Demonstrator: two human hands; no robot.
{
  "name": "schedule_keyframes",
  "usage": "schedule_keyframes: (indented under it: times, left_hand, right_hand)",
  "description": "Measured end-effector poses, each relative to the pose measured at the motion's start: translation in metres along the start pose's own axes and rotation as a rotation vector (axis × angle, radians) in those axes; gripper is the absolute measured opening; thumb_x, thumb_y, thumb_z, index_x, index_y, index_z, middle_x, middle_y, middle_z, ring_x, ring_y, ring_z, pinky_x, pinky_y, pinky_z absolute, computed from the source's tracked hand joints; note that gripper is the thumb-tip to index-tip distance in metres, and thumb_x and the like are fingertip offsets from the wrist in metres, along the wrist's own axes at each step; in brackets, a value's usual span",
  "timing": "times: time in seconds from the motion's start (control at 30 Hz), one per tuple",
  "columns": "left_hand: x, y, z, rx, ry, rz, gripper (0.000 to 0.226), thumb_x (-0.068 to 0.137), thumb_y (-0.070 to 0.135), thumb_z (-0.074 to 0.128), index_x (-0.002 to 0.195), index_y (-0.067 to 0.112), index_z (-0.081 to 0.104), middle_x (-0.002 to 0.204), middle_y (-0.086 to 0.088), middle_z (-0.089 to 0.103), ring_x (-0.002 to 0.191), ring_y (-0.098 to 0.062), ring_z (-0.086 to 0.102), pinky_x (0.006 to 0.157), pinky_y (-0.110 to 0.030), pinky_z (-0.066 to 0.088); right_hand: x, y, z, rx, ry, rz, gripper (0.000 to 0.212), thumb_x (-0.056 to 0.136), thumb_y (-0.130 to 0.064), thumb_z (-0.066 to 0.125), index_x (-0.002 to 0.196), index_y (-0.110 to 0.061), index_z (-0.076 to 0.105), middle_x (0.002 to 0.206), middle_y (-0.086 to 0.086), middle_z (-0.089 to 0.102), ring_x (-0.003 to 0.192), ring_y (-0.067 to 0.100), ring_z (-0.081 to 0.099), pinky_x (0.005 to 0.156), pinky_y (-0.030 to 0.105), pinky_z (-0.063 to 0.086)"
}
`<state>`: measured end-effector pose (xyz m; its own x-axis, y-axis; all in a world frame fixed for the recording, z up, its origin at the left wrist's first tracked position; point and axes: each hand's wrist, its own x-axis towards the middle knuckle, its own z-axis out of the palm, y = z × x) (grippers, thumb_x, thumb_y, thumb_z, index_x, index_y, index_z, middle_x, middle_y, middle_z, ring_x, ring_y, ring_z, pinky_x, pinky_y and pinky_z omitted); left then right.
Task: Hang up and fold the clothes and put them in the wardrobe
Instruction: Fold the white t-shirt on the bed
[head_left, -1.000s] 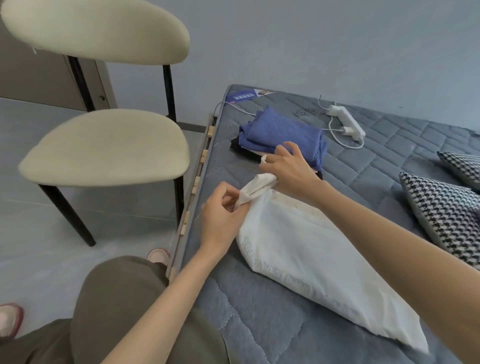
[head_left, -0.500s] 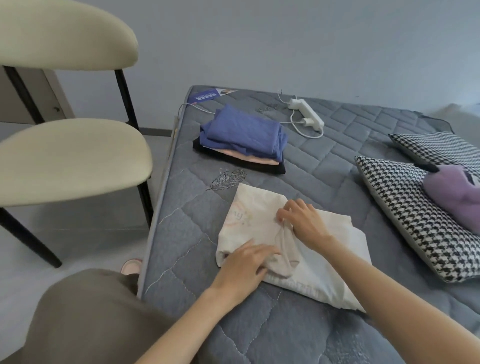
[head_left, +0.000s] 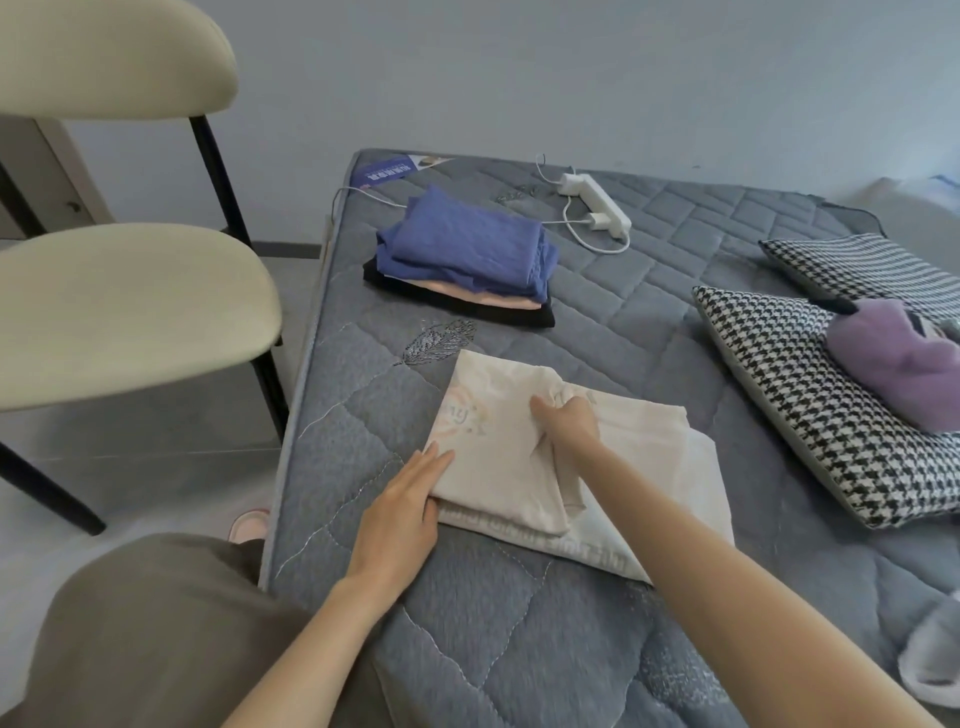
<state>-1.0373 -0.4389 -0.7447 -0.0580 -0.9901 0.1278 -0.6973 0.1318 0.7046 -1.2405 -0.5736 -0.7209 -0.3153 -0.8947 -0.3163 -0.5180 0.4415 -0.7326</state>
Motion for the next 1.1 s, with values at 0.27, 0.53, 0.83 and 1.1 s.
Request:
schedule_keyframes:
  times: [0.27,0.53,0.83,1.1]
  left_hand:
    - [0.002,-0.009,-0.004,0.152,-0.134,0.156,0.071,0.089,-0.011,0.04,0.146,0.03,0.036,0.148,0.026,0.021,0.141,0.003,0.009,0.106,-0.027,0.039]
    - [0.001,-0.015,0.001,0.161,-0.113,0.199,0.067,0.089,-0.012,0.041,0.142,0.029,0.043,0.15,0.018,0.03,0.146,-0.01,0.016,0.114,-0.021,0.022]
    - [0.0,-0.009,0.011,0.305,-0.183,0.262,0.108,0.072,-0.026,0.033,0.142,0.054,0.016,0.161,-0.001,0.004,0.148,-0.029,-0.01,0.12,-0.039,0.008]
    - [-0.003,-0.012,0.012,0.249,-0.165,0.269,0.097,0.081,-0.022,0.035,0.139,0.055,0.028,0.161,0.004,0.003,0.148,-0.02,-0.01,0.119,-0.03,0.011]
  right_hand:
    - [-0.01,0.007,-0.009,-0.112,0.192,-0.188,0.021,0.101,-0.032,0.04,0.1,-0.011,0.037,0.093,0.006,0.054,0.088,0.031,0.051,0.068,0.036,0.034]
    - [-0.018,0.019,-0.013,-0.217,0.178,-0.12,0.036,0.099,-0.043,0.039,0.111,-0.009,0.038,0.108,0.013,0.06,0.101,0.037,0.057,0.069,0.036,0.035]
    - [-0.054,0.031,-0.007,-0.268,0.152,-0.086,0.051,0.09,-0.061,0.045,0.102,-0.016,0.024,0.093,0.004,0.056,0.087,0.031,0.057,0.068,0.036,0.036]
    - [-0.068,0.046,-0.016,-0.336,0.225,-0.266,0.042,0.094,-0.016,0.047,0.131,-0.017,0.026,0.112,0.014,0.055,0.09,0.038,0.057,0.068,0.039,0.038]
